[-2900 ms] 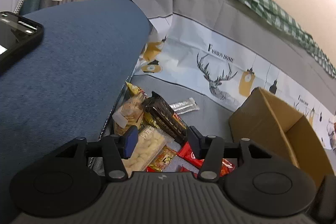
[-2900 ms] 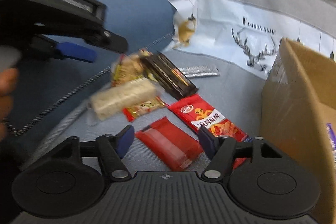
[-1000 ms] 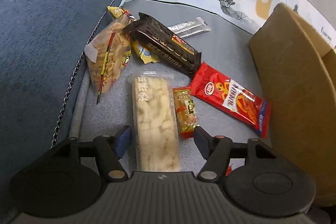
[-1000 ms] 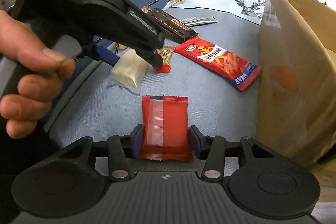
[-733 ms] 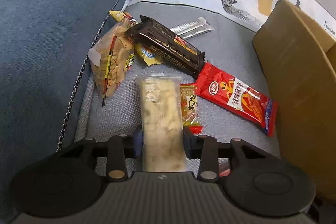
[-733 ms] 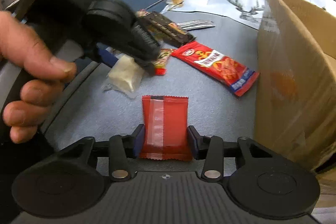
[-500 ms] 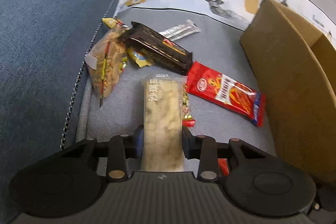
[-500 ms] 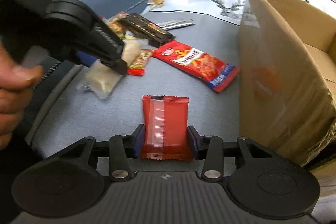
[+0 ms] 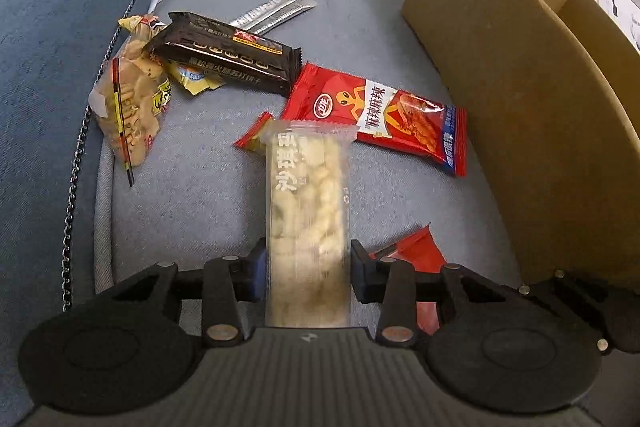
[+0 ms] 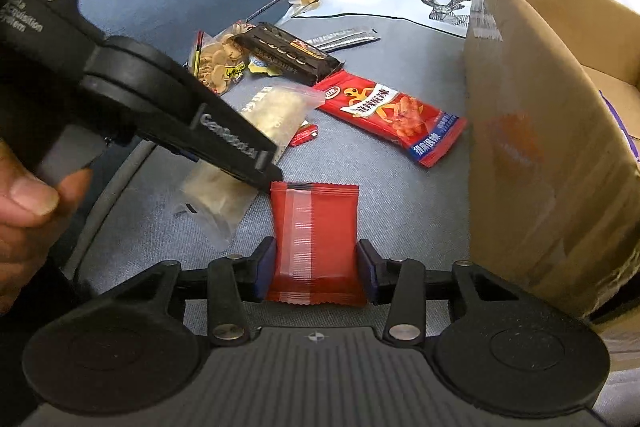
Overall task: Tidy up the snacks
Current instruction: 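Lift the red packet with the right gripper while the left lifts the nougat bar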
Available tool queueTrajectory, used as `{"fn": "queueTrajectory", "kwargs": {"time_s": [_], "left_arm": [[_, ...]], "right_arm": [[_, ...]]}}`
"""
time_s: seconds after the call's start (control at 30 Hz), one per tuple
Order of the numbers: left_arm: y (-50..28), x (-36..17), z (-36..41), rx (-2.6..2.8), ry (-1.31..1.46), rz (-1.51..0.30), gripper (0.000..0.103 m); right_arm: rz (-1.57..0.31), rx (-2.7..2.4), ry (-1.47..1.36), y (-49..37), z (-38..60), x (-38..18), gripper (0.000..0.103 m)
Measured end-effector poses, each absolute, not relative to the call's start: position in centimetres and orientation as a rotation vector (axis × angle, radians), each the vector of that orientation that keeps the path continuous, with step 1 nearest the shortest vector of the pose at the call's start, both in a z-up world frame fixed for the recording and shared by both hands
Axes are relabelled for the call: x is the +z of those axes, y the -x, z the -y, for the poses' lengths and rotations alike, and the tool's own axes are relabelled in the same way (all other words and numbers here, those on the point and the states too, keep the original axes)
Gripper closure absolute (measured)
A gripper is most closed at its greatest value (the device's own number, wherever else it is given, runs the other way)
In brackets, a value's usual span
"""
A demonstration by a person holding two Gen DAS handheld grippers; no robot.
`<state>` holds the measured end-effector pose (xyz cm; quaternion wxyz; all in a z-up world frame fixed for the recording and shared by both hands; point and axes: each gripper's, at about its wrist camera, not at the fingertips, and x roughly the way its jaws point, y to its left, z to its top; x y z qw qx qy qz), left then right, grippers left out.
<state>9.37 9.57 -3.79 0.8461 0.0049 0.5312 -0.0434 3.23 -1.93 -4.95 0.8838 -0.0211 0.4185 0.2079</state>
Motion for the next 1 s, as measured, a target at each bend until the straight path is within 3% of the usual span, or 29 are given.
{"fn": "queueTrajectory", "kwargs": {"time_s": [1.0], "left_arm": [[-8.7, -2.0, -10.4, -0.08, 0.053, -1.003, 0.063]], "right_arm": [[-0.811, 0.434, 0.061, -2.4, 2.0, -4.0, 0.059]]}}
